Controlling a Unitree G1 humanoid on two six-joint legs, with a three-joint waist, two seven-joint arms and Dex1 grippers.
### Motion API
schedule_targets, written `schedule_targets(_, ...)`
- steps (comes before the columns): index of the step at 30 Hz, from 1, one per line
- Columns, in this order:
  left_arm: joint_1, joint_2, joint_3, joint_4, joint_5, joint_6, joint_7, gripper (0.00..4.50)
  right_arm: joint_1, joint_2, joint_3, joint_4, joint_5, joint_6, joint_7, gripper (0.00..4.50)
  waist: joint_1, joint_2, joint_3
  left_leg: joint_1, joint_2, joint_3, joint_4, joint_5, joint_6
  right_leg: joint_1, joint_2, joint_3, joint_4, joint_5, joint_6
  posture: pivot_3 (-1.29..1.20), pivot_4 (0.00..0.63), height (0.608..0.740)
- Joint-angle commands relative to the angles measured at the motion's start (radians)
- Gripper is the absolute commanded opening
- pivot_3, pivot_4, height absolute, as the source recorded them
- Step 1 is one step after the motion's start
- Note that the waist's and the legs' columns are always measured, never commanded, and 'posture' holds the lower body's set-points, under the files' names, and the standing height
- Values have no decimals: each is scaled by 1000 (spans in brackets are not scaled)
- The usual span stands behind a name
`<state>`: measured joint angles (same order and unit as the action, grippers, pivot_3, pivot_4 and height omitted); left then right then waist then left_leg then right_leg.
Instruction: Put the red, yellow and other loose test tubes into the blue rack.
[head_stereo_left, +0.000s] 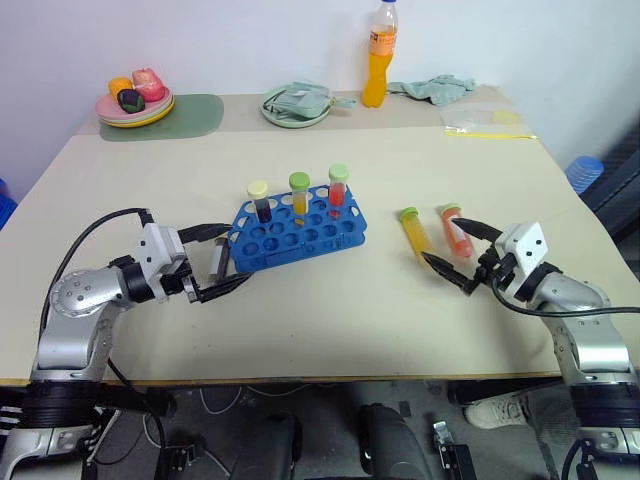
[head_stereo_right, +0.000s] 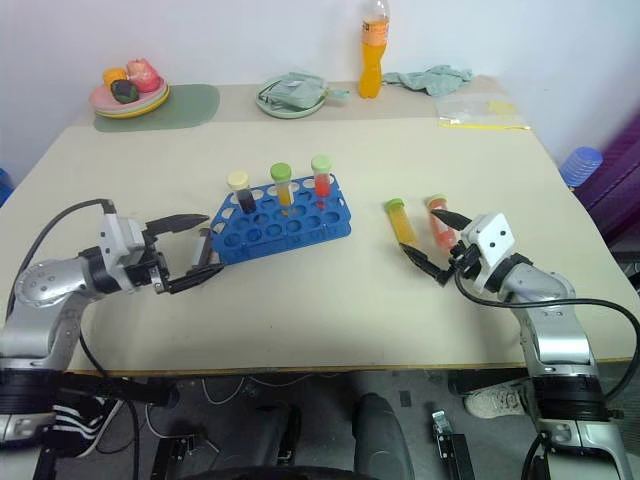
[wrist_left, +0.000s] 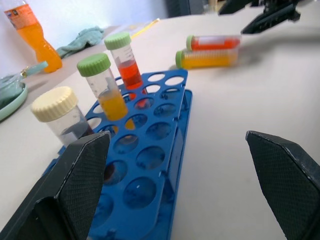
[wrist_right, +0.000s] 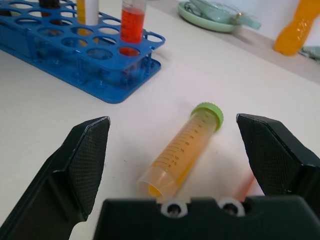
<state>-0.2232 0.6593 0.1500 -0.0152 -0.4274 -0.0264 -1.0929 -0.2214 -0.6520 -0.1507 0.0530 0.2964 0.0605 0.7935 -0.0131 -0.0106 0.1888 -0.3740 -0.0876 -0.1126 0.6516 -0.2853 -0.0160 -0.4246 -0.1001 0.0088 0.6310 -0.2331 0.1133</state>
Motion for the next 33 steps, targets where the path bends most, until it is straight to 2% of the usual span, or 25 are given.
schedule_targets(1, 1, -9, 7, -40, -17, 6, 19, 4471, -47, -17, -21, -30, 0, 39, -25, 4500, -1, 0, 0, 0, 0, 0, 0, 0, 0, 0, 0, 0, 0, 0, 0, 0, 150, 740)
schedule_targets(5, 12, -14, 14, -55, -24, 14, 27, 4471, -107, -30, -23, -29, 5, 138, -51, 4500, 0, 0, 0, 0, 0, 0, 0, 0, 0, 0, 0, 1, 0, 0, 0, 0, 150, 740)
schedule_targets(9, 7, -2, 20, -43, -37, 22, 5, 4471, -231, -64, -1, -49, -3, 366, -115, 4500, 1, 0, 0, 0, 0, 1, 0, 0, 0, -1, 0, 1, 0, 0, 0, 0, 150, 740)
schedule_targets(15, -10, -18, 21, 0, -18, -25, 11, 4471, -498, -77, 81, 60, -55, 749, -213, 4500, -2, 0, 0, -1, 0, 2, 0, 0, 0, -2, 0, 2, 0, 0, -1, 0, 150, 740)
schedule_targets(18, -7, -38, 5, -14, -9, -25, 36, 4471, -649, -89, 151, 175, -66, 941, -185, 4500, 1, 0, 0, -1, 0, 2, 0, 0, 0, -2, 0, 2, -1, 1, -1, 0, 150, 740)
schedule_targets(22, -27, -65, -26, -16, -3, -21, 36, 4471, -818, -81, 197, 402, -122, 1016, -214, 4500, 3, 0, 0, -3, 0, 2, 0, 0, 0, -4, -1, 2, -1, 1, -1, 0, 150, 740)
schedule_targets(25, -63, -84, -48, 5, 15, -22, 45, 4471, -945, -72, 174, 647, -154, 1080, -280, 4500, 3, 0, 0, -4, -1, 3, 0, 0, 0, -5, -1, 2, -1, 1, -1, 0, 150, 740)
schedule_targets(33, -19, -103, -57, -15, 23, -33, 63, 4471, -1055, -30, 238, 769, -154, 1238, -198, 4500, -14, 2, 0, -8, 0, 6, -1, 0, 0, -11, 0, 5, 1, 1, 0, 0, 150, 740)
